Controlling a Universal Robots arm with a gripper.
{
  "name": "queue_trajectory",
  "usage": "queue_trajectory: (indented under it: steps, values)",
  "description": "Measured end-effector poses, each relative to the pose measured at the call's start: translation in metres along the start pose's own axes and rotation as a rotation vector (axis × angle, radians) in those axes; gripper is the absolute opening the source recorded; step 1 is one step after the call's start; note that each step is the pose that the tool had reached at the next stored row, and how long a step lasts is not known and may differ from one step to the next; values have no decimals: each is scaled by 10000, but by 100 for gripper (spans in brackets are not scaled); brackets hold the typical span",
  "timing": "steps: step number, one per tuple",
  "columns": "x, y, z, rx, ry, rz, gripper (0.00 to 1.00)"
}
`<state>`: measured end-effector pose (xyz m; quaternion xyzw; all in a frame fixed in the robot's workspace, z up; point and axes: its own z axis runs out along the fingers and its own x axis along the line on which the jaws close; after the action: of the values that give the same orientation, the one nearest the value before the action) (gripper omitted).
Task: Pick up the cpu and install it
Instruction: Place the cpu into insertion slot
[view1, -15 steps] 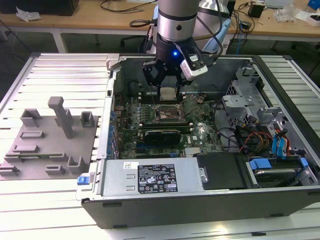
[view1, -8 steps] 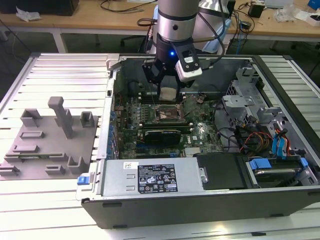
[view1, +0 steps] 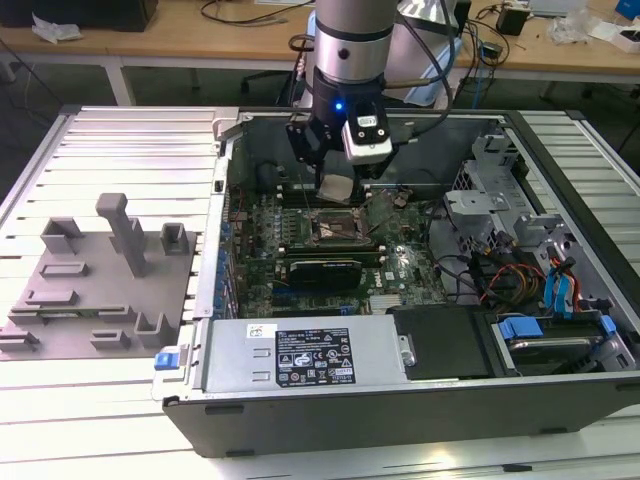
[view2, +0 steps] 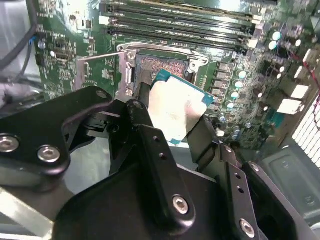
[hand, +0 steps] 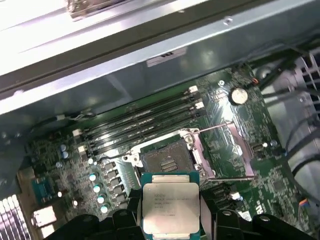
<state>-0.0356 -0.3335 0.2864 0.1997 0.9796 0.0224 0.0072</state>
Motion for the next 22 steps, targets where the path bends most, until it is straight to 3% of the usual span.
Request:
queue_trajectory:
  steps: [11,20,22]
  values:
    - [0,0,2,15,-131,2811,55]
    - [0,0,5,23,-205,4394,55]
    - [0,0,6,26,-237,5075,55]
